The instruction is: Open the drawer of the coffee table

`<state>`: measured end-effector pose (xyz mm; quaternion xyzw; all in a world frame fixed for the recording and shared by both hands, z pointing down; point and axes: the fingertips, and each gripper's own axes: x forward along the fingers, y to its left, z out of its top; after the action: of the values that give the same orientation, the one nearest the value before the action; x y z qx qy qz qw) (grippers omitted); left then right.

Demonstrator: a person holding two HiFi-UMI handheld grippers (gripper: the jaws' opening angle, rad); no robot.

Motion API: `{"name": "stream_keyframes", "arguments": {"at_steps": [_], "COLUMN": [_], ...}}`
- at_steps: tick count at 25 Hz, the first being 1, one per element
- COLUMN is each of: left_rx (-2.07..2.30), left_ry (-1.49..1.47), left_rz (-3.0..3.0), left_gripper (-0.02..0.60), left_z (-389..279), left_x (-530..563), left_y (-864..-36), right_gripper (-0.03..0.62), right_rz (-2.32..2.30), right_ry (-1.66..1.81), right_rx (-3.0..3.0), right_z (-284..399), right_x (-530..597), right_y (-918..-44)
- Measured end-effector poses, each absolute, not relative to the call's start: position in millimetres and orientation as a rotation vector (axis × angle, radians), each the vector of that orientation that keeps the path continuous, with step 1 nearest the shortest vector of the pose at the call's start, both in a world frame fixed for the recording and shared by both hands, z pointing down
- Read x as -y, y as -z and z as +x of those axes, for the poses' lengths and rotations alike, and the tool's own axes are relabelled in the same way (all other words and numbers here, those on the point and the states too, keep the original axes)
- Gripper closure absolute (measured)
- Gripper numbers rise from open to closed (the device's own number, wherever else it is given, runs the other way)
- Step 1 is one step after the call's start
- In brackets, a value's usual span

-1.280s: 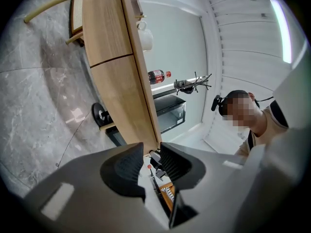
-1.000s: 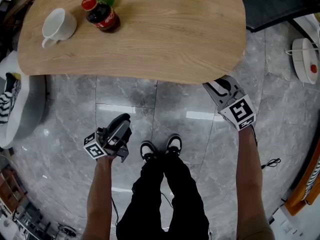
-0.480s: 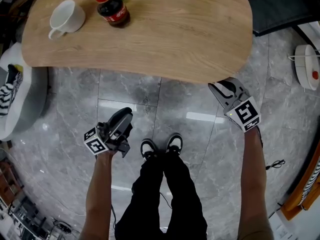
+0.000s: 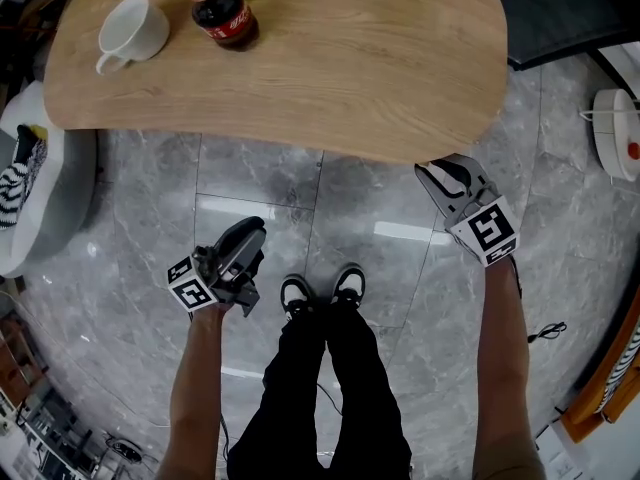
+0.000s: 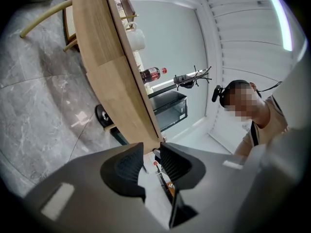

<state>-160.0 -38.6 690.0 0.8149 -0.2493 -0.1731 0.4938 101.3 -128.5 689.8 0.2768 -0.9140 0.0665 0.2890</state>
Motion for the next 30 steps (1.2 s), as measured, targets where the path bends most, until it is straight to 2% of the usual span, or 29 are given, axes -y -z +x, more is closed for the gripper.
{"name": "stream_keyframes", "arguments": {"at_steps": [5, 9, 19, 25, 30], "left_rx": [0.594, 0.593, 0.597, 0.621, 0.646], "left_ry": [0.405, 0.376, 0.365, 0.369, 0.366], "left_rz": [1.959, 1.947, 1.957, 1.942, 1.947], "left_gripper": [0.489, 0.489, 0.489, 0.489, 0.489], "left_z": [-147.9, -145.0, -145.9, -149.9, -151.6], "left_x": [33.6, 32.5, 36.4, 31.7, 25.5], "left_y": [-693.2, -698.3, -691.5, -697.7, -690.3], "right_gripper": [0.52, 0.5, 0.503, 0.514, 0.513], "right_rz": [0.66, 0.635, 0.583, 0.424, 0.527], "right_ry": [-0.098, -0.138, -0.186, -0.161, -0.256], "right_rx": [2.461, 2.52, 2.546, 2.571, 2.587], "right_z": [99.4, 80.0, 78.3, 65.9, 65.9], "right_x": [128.9, 136.0, 134.0, 93.8, 78.5], "right_y": [-690.1, -691.3, -688.4, -688.7, -687.9]}}
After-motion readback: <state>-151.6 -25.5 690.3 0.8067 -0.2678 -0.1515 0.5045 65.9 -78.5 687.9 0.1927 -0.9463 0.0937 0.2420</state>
